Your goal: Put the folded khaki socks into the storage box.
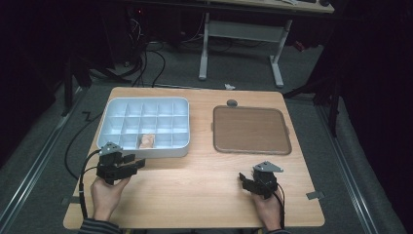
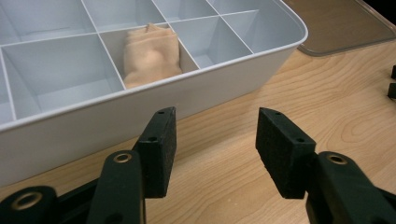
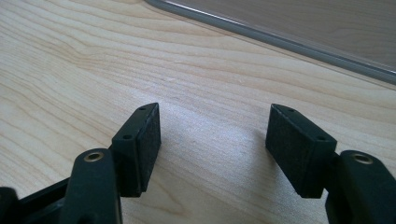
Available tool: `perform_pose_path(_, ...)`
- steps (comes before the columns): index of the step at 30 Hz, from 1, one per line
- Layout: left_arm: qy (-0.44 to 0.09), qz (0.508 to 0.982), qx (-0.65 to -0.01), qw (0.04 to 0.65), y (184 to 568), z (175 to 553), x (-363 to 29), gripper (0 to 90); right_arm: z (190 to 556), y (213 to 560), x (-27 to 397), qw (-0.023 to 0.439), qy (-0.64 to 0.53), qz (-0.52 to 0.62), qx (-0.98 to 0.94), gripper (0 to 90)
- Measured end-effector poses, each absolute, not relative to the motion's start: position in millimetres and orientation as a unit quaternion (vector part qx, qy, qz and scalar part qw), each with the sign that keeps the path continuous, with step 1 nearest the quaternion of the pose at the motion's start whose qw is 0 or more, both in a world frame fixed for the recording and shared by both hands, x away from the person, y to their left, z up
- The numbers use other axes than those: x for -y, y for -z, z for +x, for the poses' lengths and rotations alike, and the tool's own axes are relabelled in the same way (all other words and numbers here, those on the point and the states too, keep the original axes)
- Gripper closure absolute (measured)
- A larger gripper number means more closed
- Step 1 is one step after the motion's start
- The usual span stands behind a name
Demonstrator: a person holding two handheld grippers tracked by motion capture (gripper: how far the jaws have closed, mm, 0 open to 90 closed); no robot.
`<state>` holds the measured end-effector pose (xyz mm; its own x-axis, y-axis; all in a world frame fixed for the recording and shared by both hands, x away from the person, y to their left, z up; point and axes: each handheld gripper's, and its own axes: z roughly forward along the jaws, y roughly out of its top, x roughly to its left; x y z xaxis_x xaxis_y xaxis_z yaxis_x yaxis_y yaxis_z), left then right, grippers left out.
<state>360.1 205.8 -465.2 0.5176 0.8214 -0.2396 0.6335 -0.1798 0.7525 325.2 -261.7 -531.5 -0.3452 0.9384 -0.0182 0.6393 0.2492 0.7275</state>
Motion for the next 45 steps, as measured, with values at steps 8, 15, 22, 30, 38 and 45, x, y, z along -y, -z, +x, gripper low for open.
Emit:
perform_pose_path(8, -0.105, 0.764, -0.474, 0.425, 468.1, 356.1, -200.5, 48.1, 325.2, 531.5, 261.7, 0.233, -0.320, 0.522, -0.755, 35.5)
perform_pose_path(15, -0.096, 0.772, -0.468, 0.420, 472.3, 353.6, -194.9, 47.8, 325.1, 531.5, 261.6, 0.233, -0.320, 0.523, -0.755, 35.5)
perform_pose_path(22, -0.090, 0.773, -0.466, 0.421, 475.4, 350.7, -192.1, 47.6, 325.2, 531.5, 261.8, 0.234, -0.320, 0.522, -0.755, 35.5)
perform_pose_path(30, -0.085, 0.776, -0.463, 0.420, 479.2, 348.1, -188.5, 47.4, 325.2, 531.5, 261.7, 0.234, -0.320, 0.522, -0.755, 35.5)
perform_pose_path(38, -0.079, 0.776, -0.461, 0.423, 483.4, 345.9, -185.1, 47.2, 325.2, 531.5, 261.7, 0.234, -0.320, 0.522, -0.755, 35.5)
perform_pose_path(45, -0.073, 0.778, -0.457, 0.424, 487.2, 346.6, -177.7, 47.3, 325.2, 531.5, 261.7, 0.234, -0.320, 0.522, -0.755, 35.5)
